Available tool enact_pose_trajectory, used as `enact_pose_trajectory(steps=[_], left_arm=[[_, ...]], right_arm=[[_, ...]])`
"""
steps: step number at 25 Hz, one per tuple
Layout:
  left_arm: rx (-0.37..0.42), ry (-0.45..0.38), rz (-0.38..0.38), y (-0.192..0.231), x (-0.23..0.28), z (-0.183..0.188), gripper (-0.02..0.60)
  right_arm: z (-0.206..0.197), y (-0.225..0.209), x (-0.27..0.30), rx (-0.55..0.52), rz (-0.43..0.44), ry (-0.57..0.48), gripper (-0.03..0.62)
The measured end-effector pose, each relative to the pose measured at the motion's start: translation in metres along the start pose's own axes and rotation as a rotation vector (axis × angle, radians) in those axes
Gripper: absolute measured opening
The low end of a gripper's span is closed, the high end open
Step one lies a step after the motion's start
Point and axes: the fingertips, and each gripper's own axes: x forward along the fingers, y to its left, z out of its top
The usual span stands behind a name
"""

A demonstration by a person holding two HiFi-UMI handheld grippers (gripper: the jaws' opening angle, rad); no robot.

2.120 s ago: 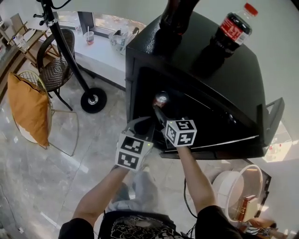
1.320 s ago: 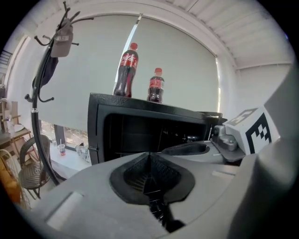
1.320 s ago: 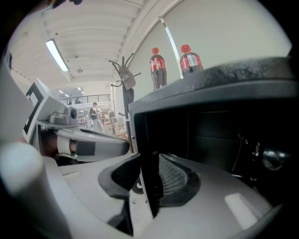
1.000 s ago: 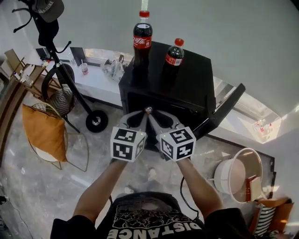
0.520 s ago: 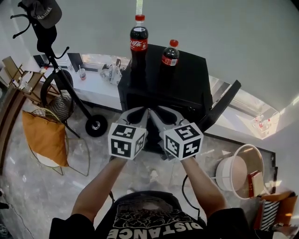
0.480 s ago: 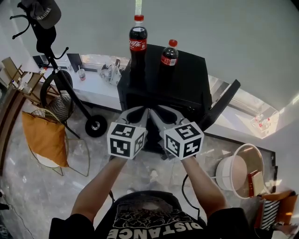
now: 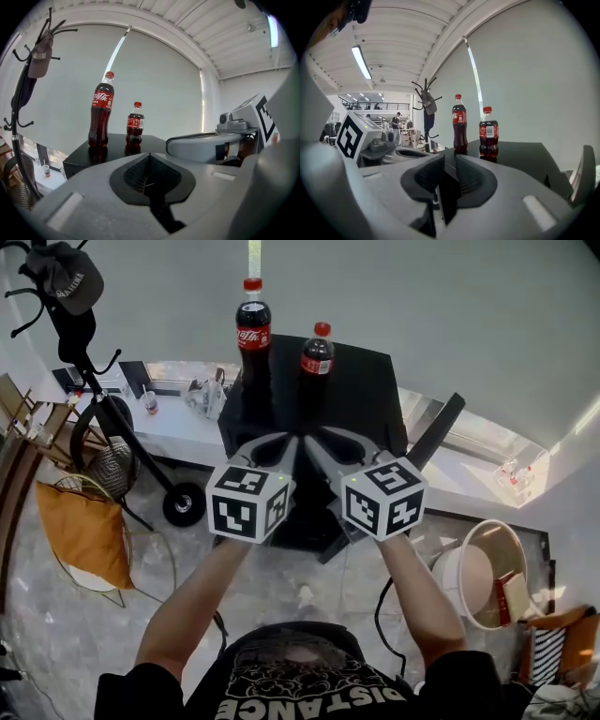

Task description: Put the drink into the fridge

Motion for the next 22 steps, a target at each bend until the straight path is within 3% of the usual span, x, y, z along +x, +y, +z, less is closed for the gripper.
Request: enact_pose_trajectory(steps=[7, 22], left_arm=[[0.012, -0.030, -0.007, -0.007, 0.021, 0.026, 0.003], [-0.003, -0.054, 0.079, 0.019, 0.058, 0.050, 0.003]], right_arm=[[0.030, -0.034, 0.000, -0.067, -0.020, -0.018, 0.081], [0.048, -0.099, 0.056, -0.062, 0.079, 0.037, 0.144]])
